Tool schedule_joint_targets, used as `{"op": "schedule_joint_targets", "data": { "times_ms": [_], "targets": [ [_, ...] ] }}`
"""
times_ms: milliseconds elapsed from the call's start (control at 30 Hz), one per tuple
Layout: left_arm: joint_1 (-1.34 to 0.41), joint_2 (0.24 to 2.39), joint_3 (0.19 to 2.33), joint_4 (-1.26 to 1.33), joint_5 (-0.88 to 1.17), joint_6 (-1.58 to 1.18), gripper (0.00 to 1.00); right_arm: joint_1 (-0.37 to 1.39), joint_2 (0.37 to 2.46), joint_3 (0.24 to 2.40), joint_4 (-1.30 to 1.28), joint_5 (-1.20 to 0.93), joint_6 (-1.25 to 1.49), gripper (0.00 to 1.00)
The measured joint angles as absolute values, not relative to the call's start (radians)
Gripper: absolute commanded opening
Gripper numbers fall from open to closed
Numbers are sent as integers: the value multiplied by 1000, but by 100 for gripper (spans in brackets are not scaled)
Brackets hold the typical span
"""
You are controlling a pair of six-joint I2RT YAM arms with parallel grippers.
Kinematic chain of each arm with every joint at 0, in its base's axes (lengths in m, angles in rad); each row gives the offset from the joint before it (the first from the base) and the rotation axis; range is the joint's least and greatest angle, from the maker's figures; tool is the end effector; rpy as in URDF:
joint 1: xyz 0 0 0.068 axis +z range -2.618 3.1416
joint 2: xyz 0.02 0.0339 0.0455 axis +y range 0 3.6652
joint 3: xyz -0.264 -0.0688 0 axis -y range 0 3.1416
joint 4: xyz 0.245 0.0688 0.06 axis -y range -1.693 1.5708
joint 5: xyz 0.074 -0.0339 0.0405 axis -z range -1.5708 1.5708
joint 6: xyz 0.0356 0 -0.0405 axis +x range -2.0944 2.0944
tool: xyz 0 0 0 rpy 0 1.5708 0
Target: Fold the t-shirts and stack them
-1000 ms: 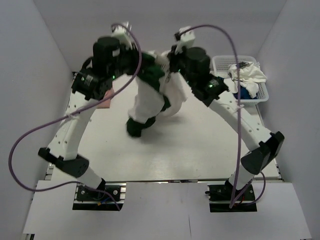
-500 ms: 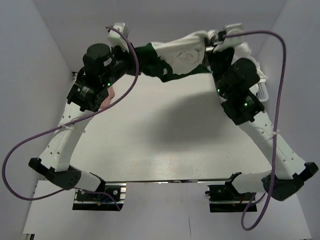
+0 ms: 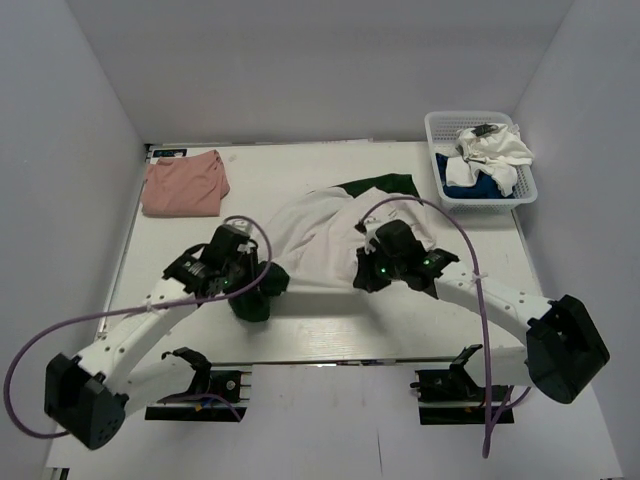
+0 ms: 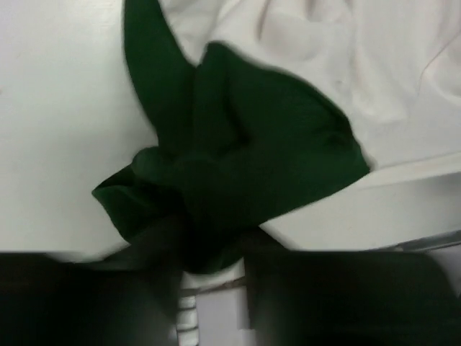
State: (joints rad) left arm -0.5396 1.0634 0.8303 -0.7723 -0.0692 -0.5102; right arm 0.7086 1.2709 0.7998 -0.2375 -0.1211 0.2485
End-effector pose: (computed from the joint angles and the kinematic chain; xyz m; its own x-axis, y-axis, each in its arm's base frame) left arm 0.1751 -0.1020 0.2536 -0.8669 -0.0487 -0.4960 0.0658 0.9753 -0.2107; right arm 0.2026 0.1793 0.2368 -0.6550 -0.2398 -0.7166 -0.5721 0.7769 0.2629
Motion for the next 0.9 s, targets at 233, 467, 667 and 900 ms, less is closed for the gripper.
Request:
{"op": "schedule_joint_targets", "data": {
  "times_ms": [233,467,667,900],
  "targets": [
    [-537,836,845,-897,-118,-635,100,712,1269,814,-342,-257,275,90],
    [-531,906,946,-929,-153,-715,100,692,1234,990,-402,-82,341,90],
    [-531,1030,879,-950,-142,-766,100,603,1238,956,-514,108,441,90],
    [-530,998,698,-1000,-87,-910,100,437,1224,798,-594,211,515,90]
  ]
}}
